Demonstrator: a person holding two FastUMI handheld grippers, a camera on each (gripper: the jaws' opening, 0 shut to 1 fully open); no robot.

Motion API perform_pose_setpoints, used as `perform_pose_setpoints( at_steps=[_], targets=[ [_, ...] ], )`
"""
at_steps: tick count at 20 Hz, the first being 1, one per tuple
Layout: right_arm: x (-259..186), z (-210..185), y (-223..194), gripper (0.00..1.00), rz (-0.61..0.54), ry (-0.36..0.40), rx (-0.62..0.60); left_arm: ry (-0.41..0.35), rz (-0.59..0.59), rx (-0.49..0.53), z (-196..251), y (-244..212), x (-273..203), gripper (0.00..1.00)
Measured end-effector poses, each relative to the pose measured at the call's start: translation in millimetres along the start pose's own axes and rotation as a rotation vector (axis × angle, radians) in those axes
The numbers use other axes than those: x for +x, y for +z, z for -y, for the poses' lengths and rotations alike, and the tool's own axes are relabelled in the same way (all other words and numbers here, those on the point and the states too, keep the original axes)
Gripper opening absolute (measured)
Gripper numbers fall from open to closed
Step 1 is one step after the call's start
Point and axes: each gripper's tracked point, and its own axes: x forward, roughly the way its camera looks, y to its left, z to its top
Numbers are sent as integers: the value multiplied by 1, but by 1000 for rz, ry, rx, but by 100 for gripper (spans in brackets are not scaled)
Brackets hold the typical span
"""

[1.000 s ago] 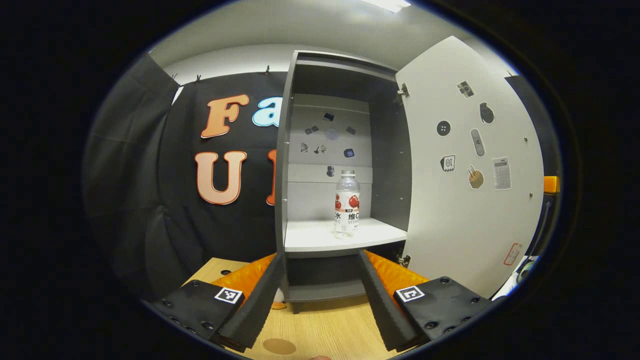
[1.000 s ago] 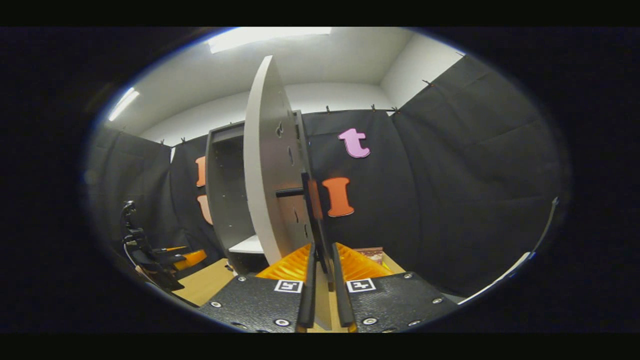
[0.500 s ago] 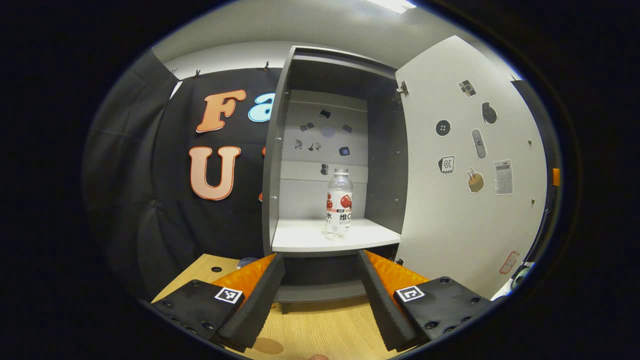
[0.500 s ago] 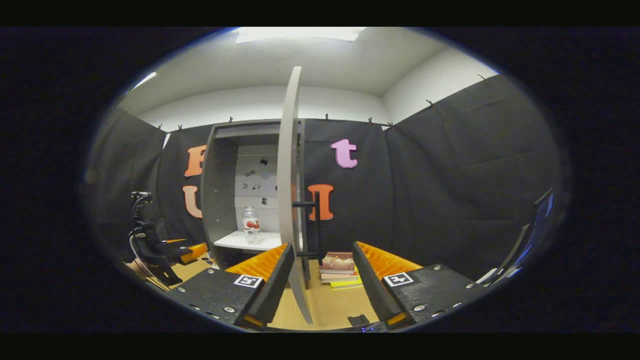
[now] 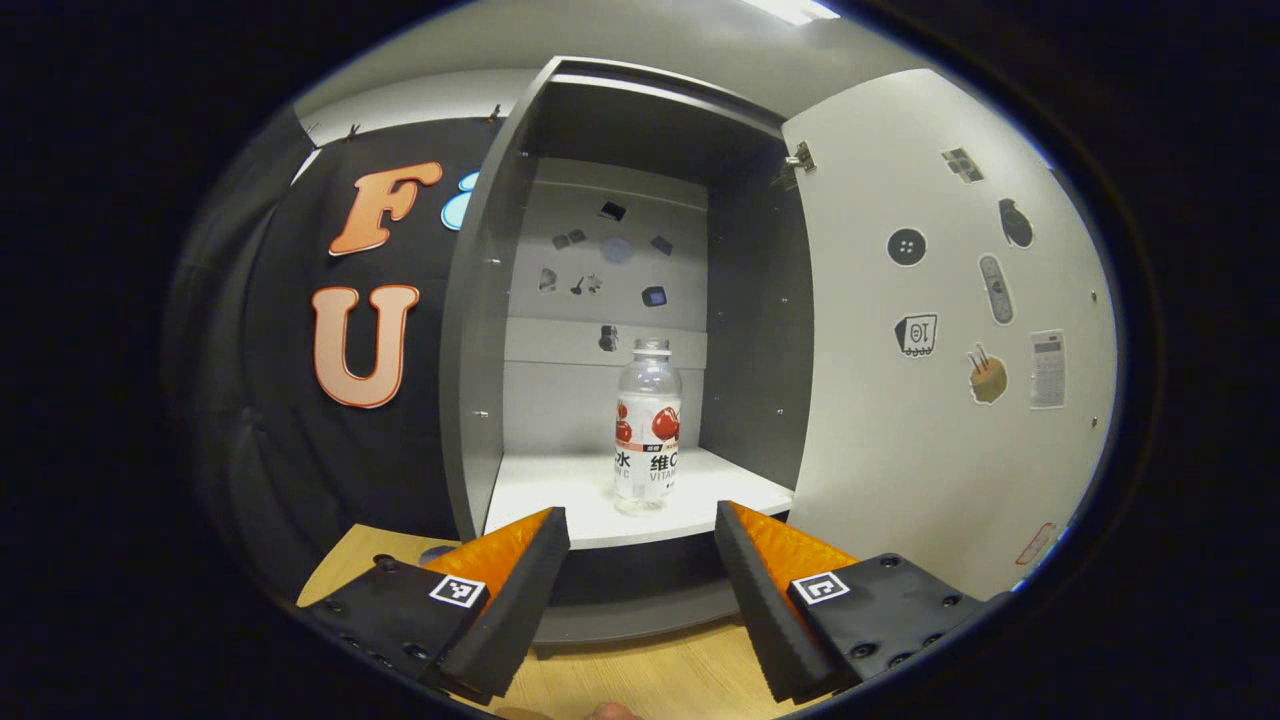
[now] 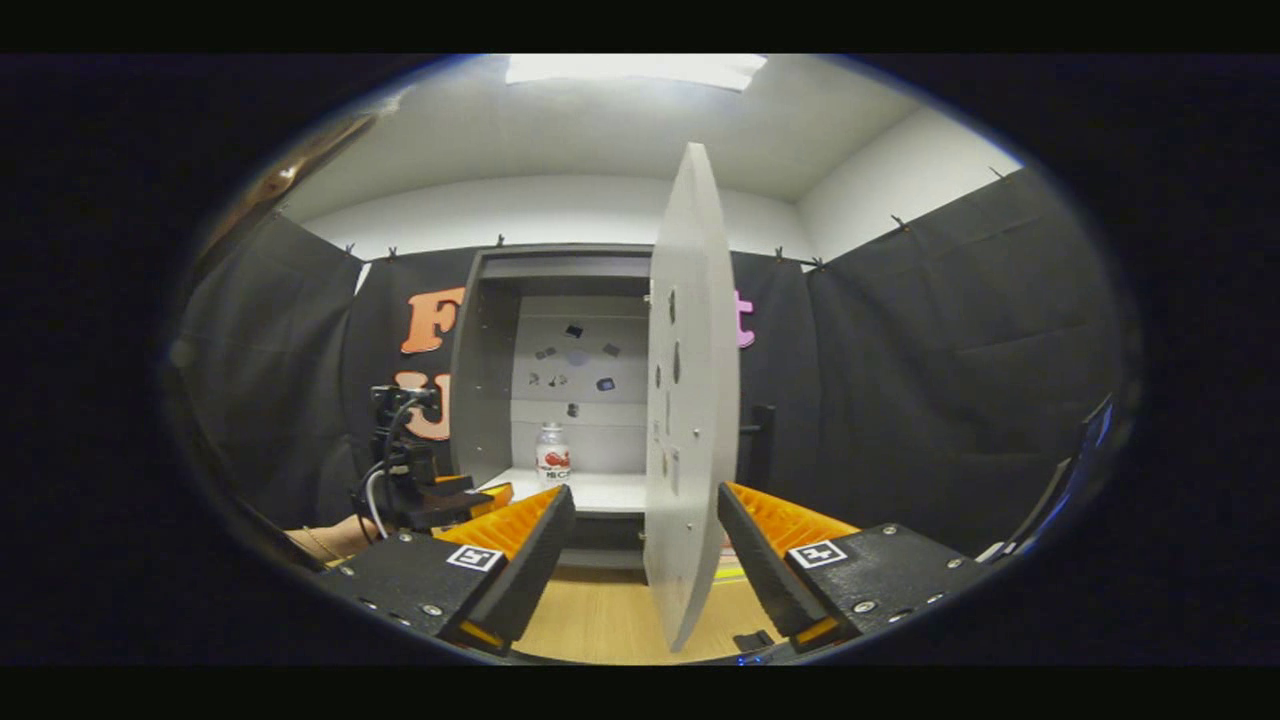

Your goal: Open the cabinet door with the right hand, grasp the bottle in the cabinet with the left hand and place it on the coaster, then close the cabinet door with the right hand.

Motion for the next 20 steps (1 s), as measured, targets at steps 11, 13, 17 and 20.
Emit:
perform_pose_setpoints(
  at_steps=[11, 13, 17, 20],
  targets=[
    [81, -68, -28, 93, -52, 23, -39, -120, -10, 48, -1, -1, 102, 94],
    [90, -72, -31, 96, -59, 21, -33, -140, -9, 46, 3, -1, 119, 95],
    [102, -70, -34, 96, -70, -10, -18, -158, 0, 34, 6, 0, 145, 96],
    [110, -72, -34, 91, -70, -20, 22, -161, 7, 30, 2, 0, 161, 95]
  ],
)
